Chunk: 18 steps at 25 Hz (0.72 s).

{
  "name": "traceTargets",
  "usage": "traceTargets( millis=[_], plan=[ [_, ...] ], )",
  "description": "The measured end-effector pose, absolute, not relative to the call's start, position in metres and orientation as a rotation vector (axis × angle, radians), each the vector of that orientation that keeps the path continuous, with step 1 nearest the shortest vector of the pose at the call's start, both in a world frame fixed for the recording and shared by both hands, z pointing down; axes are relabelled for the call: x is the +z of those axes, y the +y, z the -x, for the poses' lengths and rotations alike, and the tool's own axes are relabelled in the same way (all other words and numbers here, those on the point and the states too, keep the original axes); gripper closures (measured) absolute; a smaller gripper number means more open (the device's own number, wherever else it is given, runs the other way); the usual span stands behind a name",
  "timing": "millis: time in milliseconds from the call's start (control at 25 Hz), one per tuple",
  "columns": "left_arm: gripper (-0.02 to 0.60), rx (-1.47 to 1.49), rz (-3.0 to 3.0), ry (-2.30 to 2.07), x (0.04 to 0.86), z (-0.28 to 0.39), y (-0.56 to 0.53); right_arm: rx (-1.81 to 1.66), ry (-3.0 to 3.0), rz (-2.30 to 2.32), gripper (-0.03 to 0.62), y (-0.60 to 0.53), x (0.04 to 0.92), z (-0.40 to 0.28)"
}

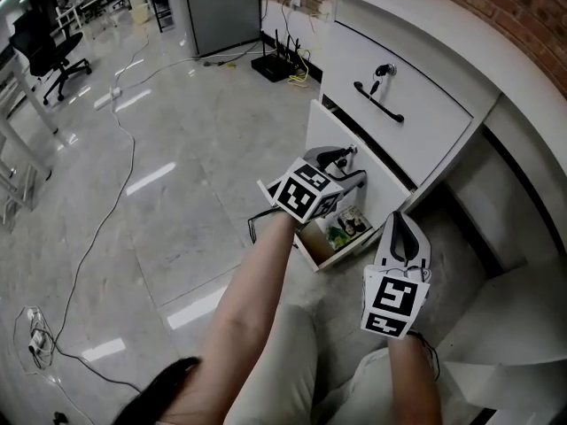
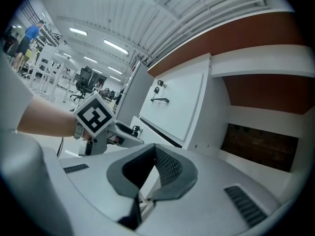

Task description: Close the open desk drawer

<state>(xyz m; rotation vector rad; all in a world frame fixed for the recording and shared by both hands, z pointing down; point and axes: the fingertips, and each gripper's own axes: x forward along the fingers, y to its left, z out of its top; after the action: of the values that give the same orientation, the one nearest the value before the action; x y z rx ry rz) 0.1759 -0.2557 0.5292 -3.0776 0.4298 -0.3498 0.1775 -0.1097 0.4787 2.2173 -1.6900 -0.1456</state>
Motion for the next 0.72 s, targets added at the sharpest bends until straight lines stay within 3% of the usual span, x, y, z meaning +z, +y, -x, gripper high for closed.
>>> traceTargets(
  millis=[720],
  plan=[
    [0.314, -0.450, 3.083, 0.380, 0.526, -0.210, -0.272, 0.034, -1.608, -2.268, 0.583, -0.132, 0.496, -0.176]
  ],
)
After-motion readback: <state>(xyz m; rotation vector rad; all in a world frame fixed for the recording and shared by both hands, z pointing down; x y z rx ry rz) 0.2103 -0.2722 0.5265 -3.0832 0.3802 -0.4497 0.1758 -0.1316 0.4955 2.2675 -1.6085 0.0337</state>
